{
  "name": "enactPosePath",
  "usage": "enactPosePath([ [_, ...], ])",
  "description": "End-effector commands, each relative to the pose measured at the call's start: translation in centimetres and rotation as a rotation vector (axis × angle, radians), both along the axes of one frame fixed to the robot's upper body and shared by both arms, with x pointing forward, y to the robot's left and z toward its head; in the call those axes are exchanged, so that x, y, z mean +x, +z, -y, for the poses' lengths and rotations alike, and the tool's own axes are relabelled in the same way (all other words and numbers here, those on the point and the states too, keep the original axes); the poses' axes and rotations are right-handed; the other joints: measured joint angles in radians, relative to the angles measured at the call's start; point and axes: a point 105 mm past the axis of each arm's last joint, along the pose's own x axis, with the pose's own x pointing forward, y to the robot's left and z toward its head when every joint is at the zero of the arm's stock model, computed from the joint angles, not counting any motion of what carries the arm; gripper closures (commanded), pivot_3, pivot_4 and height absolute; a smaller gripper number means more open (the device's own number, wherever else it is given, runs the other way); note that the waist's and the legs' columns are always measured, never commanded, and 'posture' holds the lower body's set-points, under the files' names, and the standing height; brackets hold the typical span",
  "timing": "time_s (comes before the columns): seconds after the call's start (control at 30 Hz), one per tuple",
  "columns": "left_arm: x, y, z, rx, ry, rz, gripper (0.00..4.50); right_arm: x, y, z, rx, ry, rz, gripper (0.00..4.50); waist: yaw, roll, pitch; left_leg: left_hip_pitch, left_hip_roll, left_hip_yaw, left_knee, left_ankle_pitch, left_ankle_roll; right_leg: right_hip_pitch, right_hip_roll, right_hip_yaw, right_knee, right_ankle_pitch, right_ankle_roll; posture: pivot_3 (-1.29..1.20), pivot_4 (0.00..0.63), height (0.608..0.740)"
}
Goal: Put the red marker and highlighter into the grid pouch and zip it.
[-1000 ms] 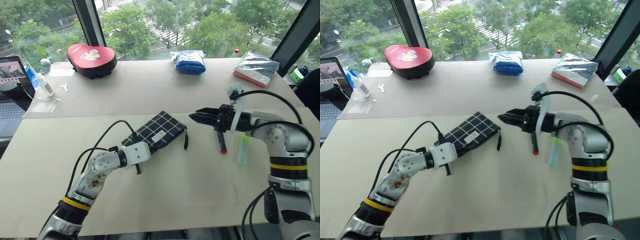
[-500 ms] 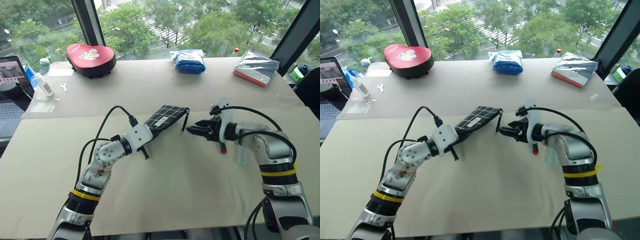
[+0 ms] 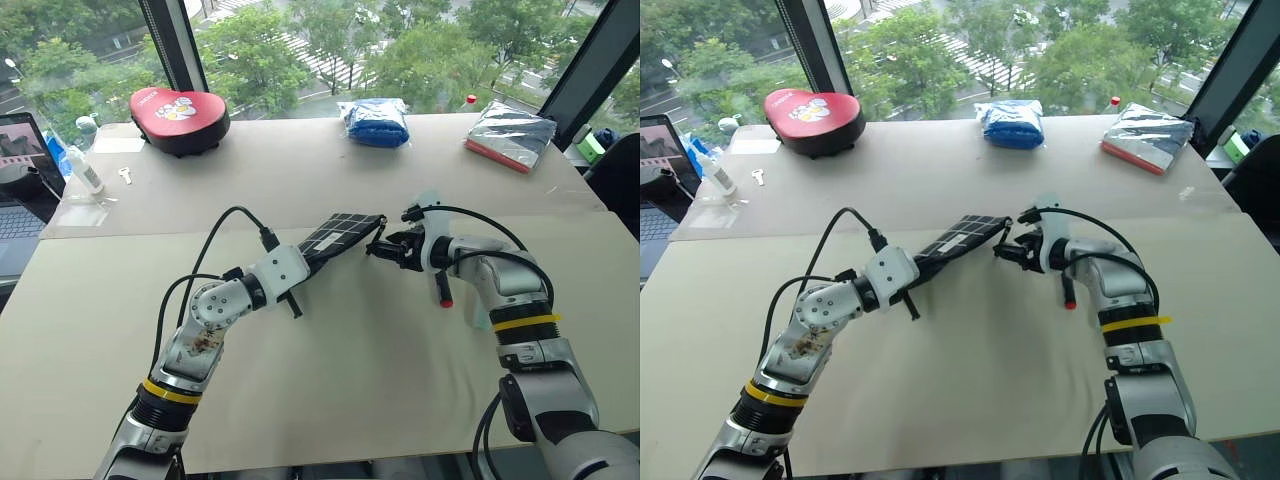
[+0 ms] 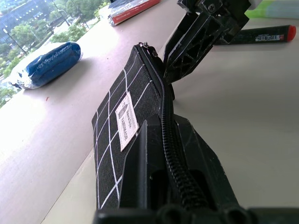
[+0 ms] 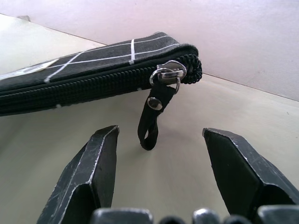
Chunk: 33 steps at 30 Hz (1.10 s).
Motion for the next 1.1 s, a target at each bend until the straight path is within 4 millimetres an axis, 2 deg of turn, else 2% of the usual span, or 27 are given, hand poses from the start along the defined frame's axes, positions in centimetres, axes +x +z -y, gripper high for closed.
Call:
enactPosePath([
  [0.03,-0.6,1.4,0.6,-0.029,-0.037,0.048,4.5,0.7,1.8,-0.3,0.01,0.004,0.076,1.29,0.0,0.0,0.0,0.0,0.0,0.0,0.0,0.0,0.0,0.0,0.0,0.0,0.0,0.0,0.0,0.0,0.15,0.74],
  [0.07,-0.6,1.4,0.6,-0.03,-0.038,0.048,4.5,0.7,1.8,-0.3,0.011,0.004,0.076,1.29,-0.001,0.0,0.0,0.0,0.0,0.0,0.0,0.0,0.0,0.0,0.0,0.0,0.0,0.0,0.0,0.0,0.15,0.74],
  [0.1,-0.7,1.4,0.6,-0.029,-0.04,0.048,4.5,0.8,1.8,-0.3,0.01,0.002,0.076,1.67,-0.001,0.0,0.0,0.0,0.0,0.0,0.0,0.0,0.0,0.0,0.0,0.0,0.0,0.0,0.0,0.0,0.15,0.74],
  [0.17,-0.6,1.4,0.6,-0.03,-0.041,0.048,4.5,0.7,1.8,-0.5,0.02,0.012,0.079,1.92,-0.001,0.0,0.0,0.0,0.0,0.0,0.0,0.0,0.0,0.0,0.0,0.0,0.0,0.0,0.0,0.0,0.15,0.74],
  [0.4,-0.5,1.3,0.7,-0.028,-0.043,0.046,4.5,-0.1,2.1,-1.2,0.045,0.08,0.085,4.36,-0.001,0.0,0.0,0.0,0.0,0.0,0.0,0.0,0.0,0.0,0.0,0.0,0.0,0.0,0.0,0.0,0.15,0.74],
  [0.53,-0.5,1.1,0.8,-0.024,-0.05,0.044,4.5,-1.2,2.1,-1.9,0.045,0.144,0.073,4.45,-0.001,0.0,0.0,0.0,0.0,0.0,0.0,0.0,0.0,0.0,0.0,0.0,0.0,0.0,0.0,0.0,0.15,0.74],
  [0.9,0.0,1.0,1.4,-0.017,-0.093,0.053,4.5,-8.5,1.2,-5.2,-0.082,0.569,0.058,4.45,0.001,0.0,0.0,0.0,0.0,-0.001,0.001,0.0,0.0,0.0,0.0,-0.001,0.0,0.0,0.0,0.0,0.15,0.74],
  [1.1,0.2,0.9,1.5,-0.018,-0.103,0.055,4.5,-9.7,2.1,-7.2,-0.038,0.624,0.077,4.45,0.0,0.0,0.0,0.0,0.0,0.0,0.001,0.0,0.0,0.0,0.0,0.0,0.001,0.0,0.0,0.0,0.15,0.74],
])
